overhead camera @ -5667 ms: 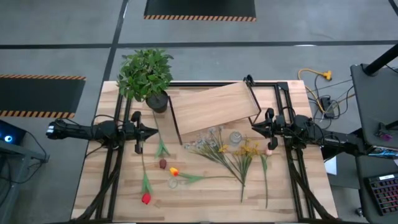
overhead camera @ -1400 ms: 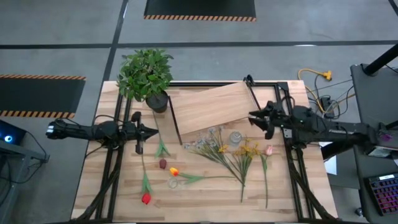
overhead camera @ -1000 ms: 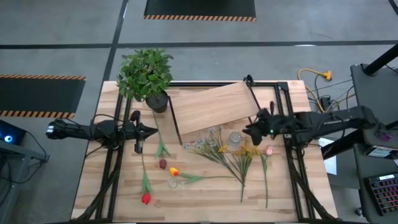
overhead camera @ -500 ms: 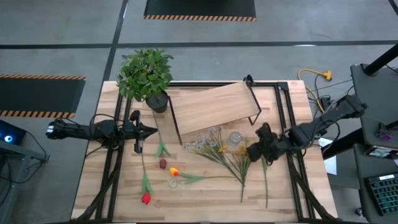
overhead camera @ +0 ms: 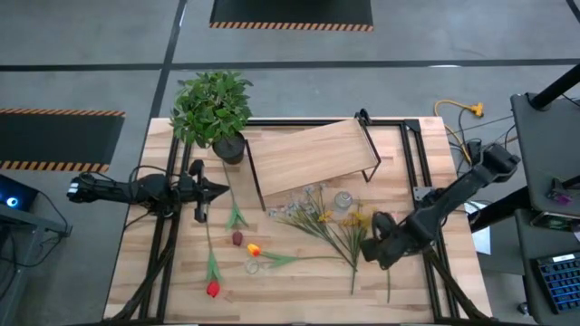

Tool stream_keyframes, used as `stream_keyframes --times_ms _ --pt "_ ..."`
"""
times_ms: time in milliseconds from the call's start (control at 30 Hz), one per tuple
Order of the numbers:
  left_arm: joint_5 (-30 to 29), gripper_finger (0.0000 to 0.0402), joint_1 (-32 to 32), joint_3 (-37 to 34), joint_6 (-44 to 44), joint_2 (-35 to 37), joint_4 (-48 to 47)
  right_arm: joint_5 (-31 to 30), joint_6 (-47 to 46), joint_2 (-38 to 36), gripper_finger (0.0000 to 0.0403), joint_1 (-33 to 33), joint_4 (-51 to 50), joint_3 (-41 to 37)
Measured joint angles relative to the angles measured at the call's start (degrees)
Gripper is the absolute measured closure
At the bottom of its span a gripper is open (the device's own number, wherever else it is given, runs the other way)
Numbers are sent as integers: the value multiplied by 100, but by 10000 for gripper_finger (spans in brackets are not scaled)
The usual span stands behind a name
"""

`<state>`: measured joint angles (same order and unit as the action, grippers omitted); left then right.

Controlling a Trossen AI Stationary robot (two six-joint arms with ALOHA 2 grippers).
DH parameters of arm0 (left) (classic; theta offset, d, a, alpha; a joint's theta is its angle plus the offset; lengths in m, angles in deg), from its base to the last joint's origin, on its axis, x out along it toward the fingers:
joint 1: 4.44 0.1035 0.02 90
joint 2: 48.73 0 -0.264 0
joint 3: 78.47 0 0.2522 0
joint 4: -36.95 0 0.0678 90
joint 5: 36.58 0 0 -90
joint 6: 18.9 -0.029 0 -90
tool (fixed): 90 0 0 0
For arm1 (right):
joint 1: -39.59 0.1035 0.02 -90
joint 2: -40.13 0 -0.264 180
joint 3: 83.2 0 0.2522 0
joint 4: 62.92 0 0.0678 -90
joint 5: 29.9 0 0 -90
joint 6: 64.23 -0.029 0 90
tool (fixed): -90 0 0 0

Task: Pick and place flowers into a vace then onto a shelf
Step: Put the pink flower into the top transparent vase

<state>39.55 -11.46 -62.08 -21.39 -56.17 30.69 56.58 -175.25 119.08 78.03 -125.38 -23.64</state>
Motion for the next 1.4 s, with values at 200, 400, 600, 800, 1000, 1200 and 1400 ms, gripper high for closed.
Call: stream_keyframes --times_ms 200,400,600,800,1000,1200,1400 --pt "0 402 0 0 -1 2 35 65 -46 516 272 6 -57 -2" --pt "0 402 0 0 1 2 35 173 -192 795 276 6 -314 -4" --pt "1 402 0 0 1 -2 29 261 -241 845 276 8 -511 -7" --pt "0 402 0 0 1 -2 22 205 -239 1005 276 6 -504 -28" --pt "0 402 0 0 1 -2 20 245 -108 1290 275 6 -476 -43" --pt "0 402 -1 0 0 -2 18 480 -84 1416 289 -3 -455 -59" --pt "1 402 -1 0 1 -2 18 539 14 1367 350 -3 -387 -55"
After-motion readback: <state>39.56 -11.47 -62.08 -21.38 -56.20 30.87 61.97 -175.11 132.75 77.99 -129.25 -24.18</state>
